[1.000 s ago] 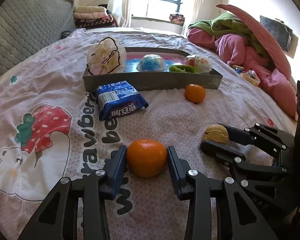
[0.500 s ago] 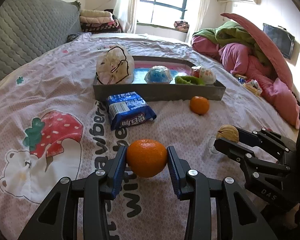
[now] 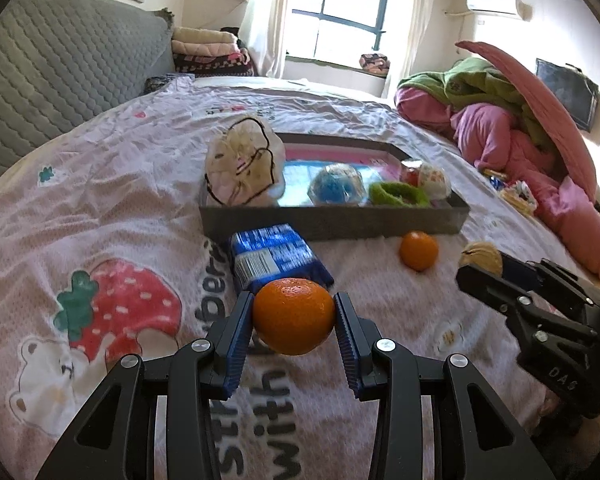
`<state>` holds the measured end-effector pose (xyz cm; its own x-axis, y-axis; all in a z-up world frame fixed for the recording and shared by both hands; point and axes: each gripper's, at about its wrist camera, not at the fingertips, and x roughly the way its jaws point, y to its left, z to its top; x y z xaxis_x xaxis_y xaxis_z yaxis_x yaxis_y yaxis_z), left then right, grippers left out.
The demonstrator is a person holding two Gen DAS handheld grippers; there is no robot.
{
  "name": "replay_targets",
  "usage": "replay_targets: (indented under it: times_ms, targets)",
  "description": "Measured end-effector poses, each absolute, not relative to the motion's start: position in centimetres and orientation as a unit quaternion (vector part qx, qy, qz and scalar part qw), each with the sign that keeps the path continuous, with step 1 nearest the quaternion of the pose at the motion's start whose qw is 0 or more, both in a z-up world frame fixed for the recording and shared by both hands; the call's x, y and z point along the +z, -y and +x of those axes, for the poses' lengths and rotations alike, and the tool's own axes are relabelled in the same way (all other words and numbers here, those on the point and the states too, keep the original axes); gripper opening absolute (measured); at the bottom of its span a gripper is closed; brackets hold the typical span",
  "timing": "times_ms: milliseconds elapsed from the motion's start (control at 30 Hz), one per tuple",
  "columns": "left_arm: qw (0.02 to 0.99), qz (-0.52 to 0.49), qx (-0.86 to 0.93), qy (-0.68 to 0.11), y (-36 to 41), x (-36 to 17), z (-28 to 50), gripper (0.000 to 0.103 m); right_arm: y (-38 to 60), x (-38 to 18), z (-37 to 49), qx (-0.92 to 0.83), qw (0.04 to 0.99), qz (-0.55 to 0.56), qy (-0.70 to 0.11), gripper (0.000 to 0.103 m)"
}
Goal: Organize objects
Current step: 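Lift and carry the orange and walnut over the pink box with both tools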
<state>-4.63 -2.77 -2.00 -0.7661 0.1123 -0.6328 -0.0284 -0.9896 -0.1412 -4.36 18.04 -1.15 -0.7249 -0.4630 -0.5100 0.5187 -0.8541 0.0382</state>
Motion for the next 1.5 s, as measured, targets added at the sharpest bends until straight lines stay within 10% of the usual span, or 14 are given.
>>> replay_targets:
  times_ms: [1500]
  targets:
    - [0.028, -0.312, 0.948, 0.063, 5.0, 0.0, -12.8, 0.041, -18.3, 1.0, -13.2, -0.947, 0.222, 0.225, -0.058, 0.033]
